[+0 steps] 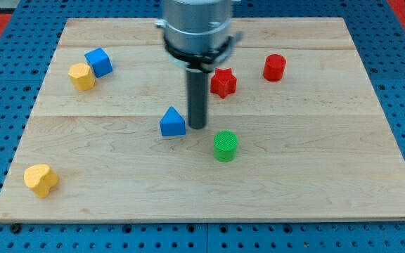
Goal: Push the triangle above the yellow heart
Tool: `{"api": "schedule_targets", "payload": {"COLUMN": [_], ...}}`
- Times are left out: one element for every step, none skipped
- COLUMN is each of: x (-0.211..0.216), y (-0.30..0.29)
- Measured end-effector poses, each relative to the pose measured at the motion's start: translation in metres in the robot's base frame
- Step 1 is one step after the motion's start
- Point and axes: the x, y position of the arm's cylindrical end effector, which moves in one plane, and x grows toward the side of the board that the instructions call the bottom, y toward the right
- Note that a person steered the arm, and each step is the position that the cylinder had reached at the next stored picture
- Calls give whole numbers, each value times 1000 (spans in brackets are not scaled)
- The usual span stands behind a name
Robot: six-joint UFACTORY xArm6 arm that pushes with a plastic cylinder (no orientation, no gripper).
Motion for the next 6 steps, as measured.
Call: {"api": "schedule_targets", "payload": {"x": [13, 39, 51, 61, 95, 79], "y": [-70, -130, -114, -68, -73, -103]}}
